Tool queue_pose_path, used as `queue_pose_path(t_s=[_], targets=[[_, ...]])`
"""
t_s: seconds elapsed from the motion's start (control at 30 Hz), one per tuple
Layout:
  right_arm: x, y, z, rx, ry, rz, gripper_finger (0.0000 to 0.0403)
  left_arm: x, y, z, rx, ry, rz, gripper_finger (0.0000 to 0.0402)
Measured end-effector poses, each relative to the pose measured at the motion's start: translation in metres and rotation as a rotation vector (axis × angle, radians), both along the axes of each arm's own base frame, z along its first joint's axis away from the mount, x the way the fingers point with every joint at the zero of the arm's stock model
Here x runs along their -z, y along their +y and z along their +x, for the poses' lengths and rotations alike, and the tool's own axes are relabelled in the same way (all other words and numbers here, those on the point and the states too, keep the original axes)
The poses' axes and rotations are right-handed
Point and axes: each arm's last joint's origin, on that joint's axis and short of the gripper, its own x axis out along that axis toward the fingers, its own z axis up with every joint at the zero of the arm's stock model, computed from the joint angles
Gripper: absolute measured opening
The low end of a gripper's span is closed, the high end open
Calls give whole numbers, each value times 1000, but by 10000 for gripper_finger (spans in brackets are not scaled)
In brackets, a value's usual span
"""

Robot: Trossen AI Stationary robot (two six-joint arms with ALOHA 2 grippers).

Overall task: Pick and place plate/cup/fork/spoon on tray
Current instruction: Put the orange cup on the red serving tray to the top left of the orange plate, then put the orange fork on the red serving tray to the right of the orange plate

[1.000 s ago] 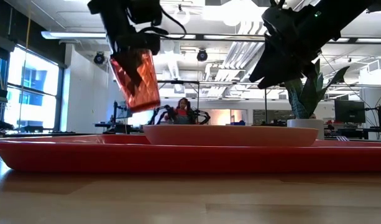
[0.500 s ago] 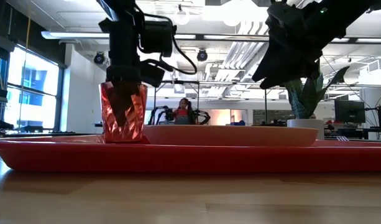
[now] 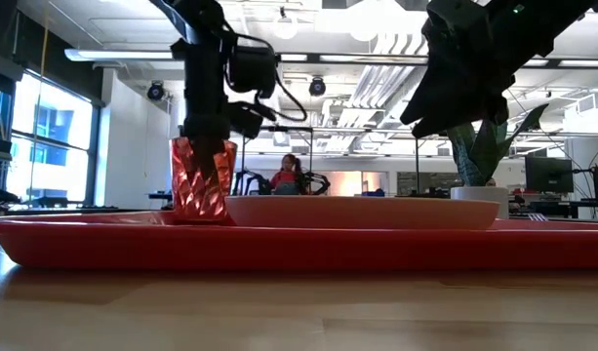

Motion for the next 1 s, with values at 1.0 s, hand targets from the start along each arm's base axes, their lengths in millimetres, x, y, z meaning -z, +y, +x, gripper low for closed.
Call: queue_pose_path(t_s=[1.0], targets=[[1,-1,-1,8,8,-9,167,-63,-23,12,122,-4,157,234]])
